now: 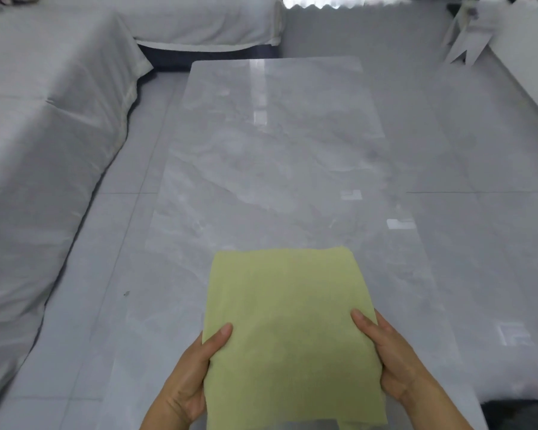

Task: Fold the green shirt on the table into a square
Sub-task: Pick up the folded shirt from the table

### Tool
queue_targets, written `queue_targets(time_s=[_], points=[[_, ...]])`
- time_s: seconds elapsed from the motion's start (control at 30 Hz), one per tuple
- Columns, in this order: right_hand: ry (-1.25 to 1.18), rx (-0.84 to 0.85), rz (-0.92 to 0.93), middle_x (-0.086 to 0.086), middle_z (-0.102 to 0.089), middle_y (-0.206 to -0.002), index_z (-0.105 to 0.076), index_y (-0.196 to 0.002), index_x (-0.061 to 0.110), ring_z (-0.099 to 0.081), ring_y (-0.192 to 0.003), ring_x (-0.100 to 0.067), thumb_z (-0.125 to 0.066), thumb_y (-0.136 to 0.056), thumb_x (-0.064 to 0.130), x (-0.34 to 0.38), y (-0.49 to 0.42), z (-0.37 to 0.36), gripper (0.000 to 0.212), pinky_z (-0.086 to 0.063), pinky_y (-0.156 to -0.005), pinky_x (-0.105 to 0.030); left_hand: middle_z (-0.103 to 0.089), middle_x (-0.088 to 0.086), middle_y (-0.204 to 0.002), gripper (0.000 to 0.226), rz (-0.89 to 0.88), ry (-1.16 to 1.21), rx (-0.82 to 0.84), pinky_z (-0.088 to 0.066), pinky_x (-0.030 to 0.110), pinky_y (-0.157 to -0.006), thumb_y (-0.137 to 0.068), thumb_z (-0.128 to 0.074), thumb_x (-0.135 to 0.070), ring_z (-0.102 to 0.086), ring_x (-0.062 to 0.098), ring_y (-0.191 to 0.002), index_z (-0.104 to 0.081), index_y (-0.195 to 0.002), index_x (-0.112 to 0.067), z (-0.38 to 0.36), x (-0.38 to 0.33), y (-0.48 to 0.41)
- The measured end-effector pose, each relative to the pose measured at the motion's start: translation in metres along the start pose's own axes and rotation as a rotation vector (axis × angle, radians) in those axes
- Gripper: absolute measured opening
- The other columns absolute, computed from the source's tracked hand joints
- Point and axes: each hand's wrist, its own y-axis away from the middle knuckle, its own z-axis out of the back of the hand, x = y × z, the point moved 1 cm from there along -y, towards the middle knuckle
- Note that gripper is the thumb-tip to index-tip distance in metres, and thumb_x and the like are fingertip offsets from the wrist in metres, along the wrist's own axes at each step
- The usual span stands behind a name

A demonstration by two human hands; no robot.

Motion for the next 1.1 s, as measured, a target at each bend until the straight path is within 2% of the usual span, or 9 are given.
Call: queue_targets(time_s=[0.1,0.27,0.4,0.5,0.6,0.67,0.77,0.93,1.1], points=[[-0.033,-0.022,0.018,-0.011,-0.073,-0.097,-0.062,-0.109,0.015,-0.071,-0.08,-0.027,-0.053,-0.089,0.016,0.007,0.025,-0.006,0.022,-0.058,-0.057,-0.035,-0.065,0.024,-0.111,0.06,-0.016,0.006,0.023,-0.058,0.045,-0.066,-0.071,-0.077,-0.021,-0.067,0.04,-0.091,-0.054,-0.124,-0.005,-0.01,-0.007,0.023],[-0.058,0.0,0.104,-0.016,-0.071,-0.101,-0.061,-0.114,0.013,-0.069,-0.088,-0.034,-0.072,-0.071,0.028,0.036,0.075,-0.024,0.046,-0.058,-0.064,-0.039,-0.065,0.027,-0.11,0.099,-0.033,-0.05,0.07,-0.057,0.049,-0.065,-0.03,-0.095,-0.024,-0.067,0.042,-0.088,-0.057,-0.12,-0.005,-0.043,-0.038,0.066],[-0.105,0.021,0.181,-0.016,-0.071,-0.102,-0.057,-0.118,0.01,-0.069,-0.085,-0.032,-0.056,-0.085,0.02,0.069,0.131,-0.041,0.034,-0.058,-0.065,-0.04,-0.065,0.025,-0.111,0.061,-0.084,-0.118,0.155,-0.058,0.048,-0.07,-0.07,-0.068,-0.025,-0.067,0.039,-0.091,-0.054,-0.125,-0.002,-0.076,-0.067,0.116],[-0.156,0.056,0.239,-0.017,-0.07,-0.105,-0.057,-0.12,0.01,-0.07,-0.083,-0.03,-0.057,-0.082,0.021,0.098,0.179,-0.05,0.04,-0.058,-0.062,-0.039,-0.067,0.024,-0.109,0.053,-0.113,-0.151,0.26,-0.057,0.049,-0.07,-0.075,-0.057,-0.022,-0.068,0.038,-0.089,-0.054,-0.124,-0.001,-0.101,-0.086,0.155],[-0.172,0.099,0.319,-0.018,-0.066,-0.114,-0.055,-0.124,0.01,-0.068,-0.091,-0.031,-0.072,-0.069,0.028,0.124,0.231,-0.053,0.06,-0.058,-0.066,-0.04,-0.068,0.024,-0.103,0.058,-0.093,-0.173,0.387,-0.058,0.048,-0.059,-0.062,-0.078,-0.023,-0.069,0.037,-0.084,-0.064,-0.112,0.002,-0.134,-0.099,0.2],[-0.192,0.107,0.369,-0.018,-0.065,-0.115,-0.055,-0.124,0.01,-0.068,-0.092,-0.03,-0.08,-0.061,0.029,0.136,0.266,-0.05,0.071,-0.058,-0.068,-0.04,-0.068,0.024,-0.104,0.073,-0.071,-0.176,0.491,-0.057,0.046,-0.058,-0.033,-0.095,-0.02,-0.069,0.038,-0.085,-0.072,-0.098,0.002,-0.154,-0.102,0.227],[-0.256,0.12,0.44,-0.018,-0.066,-0.114,-0.057,-0.121,0.011,-0.068,-0.091,-0.03,-0.094,-0.032,0.03,0.146,0.309,-0.034,0.098,-0.058,-0.067,-0.04,-0.067,0.023,-0.108,0.079,-0.027,-0.263,0.595,-0.057,0.045,-0.061,-0.022,-0.096,-0.02,-0.068,0.037,-0.09,-0.073,-0.095,0.001,-0.182,-0.101,0.252],[-0.35,0.055,0.534,-0.018,-0.065,-0.116,-0.055,-0.125,0.009,-0.068,-0.094,-0.03,-0.09,-0.045,0.029,0.157,0.366,0.009,0.089,-0.058,-0.068,-0.04,-0.07,0.026,-0.096,0.078,-0.025,-0.48,0.659,-0.057,0.04,-0.055,-0.012,-0.095,-0.014,-0.07,0.036,-0.077,-0.074,-0.085,0.006,-0.246,-0.082,0.27],[-0.418,-0.009,0.643,-0.016,-0.07,-0.104,-0.059,-0.117,0.007,-0.07,-0.087,-0.028,-0.095,-0.029,0.024,0.159,0.403,0.073,0.097,-0.058,-0.067,-0.038,-0.071,0.026,-0.087,0.074,-0.001,-0.564,0.719,-0.056,0.039,-0.05,-0.013,-0.094,-0.011,-0.07,0.036,-0.069,-0.073,-0.082,0.007,-0.315,-0.04,0.266]])
